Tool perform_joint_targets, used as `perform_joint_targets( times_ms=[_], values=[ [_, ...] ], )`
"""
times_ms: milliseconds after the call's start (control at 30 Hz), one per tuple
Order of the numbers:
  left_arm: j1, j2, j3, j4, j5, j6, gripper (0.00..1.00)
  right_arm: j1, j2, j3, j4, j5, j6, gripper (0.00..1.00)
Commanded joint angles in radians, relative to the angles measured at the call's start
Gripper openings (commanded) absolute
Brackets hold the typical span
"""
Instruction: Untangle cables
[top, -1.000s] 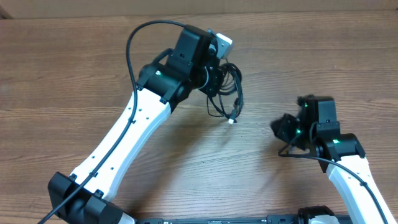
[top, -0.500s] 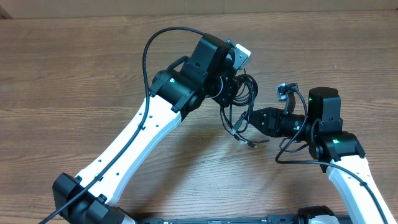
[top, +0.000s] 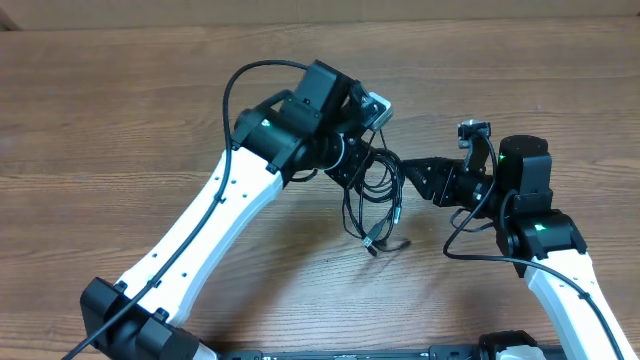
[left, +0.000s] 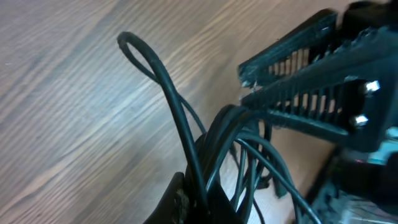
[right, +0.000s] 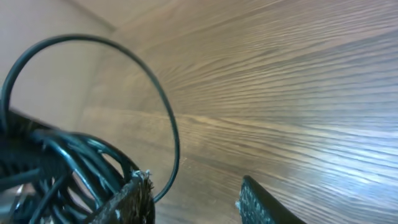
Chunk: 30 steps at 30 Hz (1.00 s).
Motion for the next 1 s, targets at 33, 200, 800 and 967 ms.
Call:
perform_joint_targets(
  times_ms=[33,200,800,967],
  values=[
    [0.051,-0.021,0.016,0.019,0.265,0.042,0.04,0.003,-0.010,0.017,0.014,-0.230,-0.071,0.47],
    [0.076,-0.015,0.016,0.019,0.315,0.041,0.04,0.003,-0.010,0.017,0.056,-0.377,-0.071,0.47],
    [0.120,-0.009,0.016,0.042,0.333,0.041,0.04,0.003,-0.010,0.017,0.138,-0.567,-0.063,0.62],
    [0.121,-0.009,0.016,0.037,0.328,0.042,0.04,0.003,-0.010,0.017,0.171,-0.603,-0.062,0.54]
  ],
)
